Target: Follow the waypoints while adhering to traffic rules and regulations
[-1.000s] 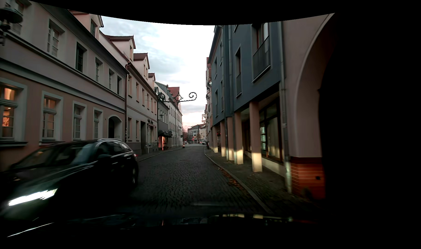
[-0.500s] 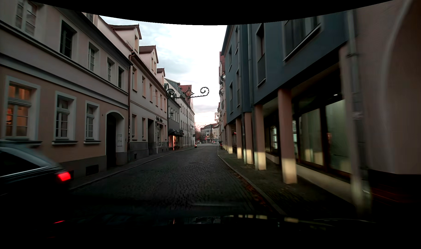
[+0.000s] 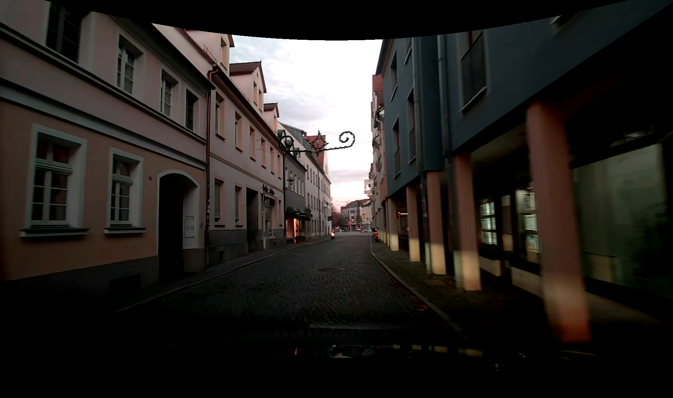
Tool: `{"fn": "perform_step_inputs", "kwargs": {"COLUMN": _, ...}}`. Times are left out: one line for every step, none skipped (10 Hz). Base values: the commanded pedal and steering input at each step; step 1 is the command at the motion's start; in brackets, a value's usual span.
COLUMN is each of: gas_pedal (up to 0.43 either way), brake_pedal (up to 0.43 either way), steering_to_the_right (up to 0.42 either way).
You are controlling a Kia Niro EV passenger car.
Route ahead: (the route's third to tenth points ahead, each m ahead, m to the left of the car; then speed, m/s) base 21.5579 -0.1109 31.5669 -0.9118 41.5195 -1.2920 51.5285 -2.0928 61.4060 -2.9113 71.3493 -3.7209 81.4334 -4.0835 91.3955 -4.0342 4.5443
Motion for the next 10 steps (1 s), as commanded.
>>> {"fn": "perform_step_inputs", "kwargs": {"gas_pedal": 0.150, "brake_pedal": 0.000, "steering_to_the_right": -0.115}}
{"fn": "perform_step_inputs", "kwargs": {"gas_pedal": 0.150, "brake_pedal": 0.000, "steering_to_the_right": -0.106}}
{"fn": "perform_step_inputs", "kwargs": {"gas_pedal": 0.150, "brake_pedal": 0.000, "steering_to_the_right": -0.097}}
{"fn": "perform_step_inputs", "kwargs": {"gas_pedal": 0.150, "brake_pedal": 0.000, "steering_to_the_right": -0.083}}
{"fn": "perform_step_inputs", "kwargs": {"gas_pedal": 0.150, "brake_pedal": 0.000, "steering_to_the_right": -0.060}}
{"fn": "perform_step_inputs", "kwargs": {"gas_pedal": 0.150, "brake_pedal": 0.000, "steering_to_the_right": -0.042}}
{"fn": "perform_step_inputs", "kwargs": {"gas_pedal": 0.150, "brake_pedal": 0.000, "steering_to_the_right": -0.031}}
{"fn": "perform_step_inputs", "kwargs": {"gas_pedal": 0.150, "brake_pedal": 0.000, "steering_to_the_right": -0.019}}
{"fn": "perform_step_inputs", "kwargs": {"gas_pedal": 0.118, "brake_pedal": 0.000, "steering_to_the_right": -0.004}}
{"fn": "perform_step_inputs", "kwargs": {"gas_pedal": 0.079, "brake_pedal": 0.000, "steering_to_the_right": 0.008}}
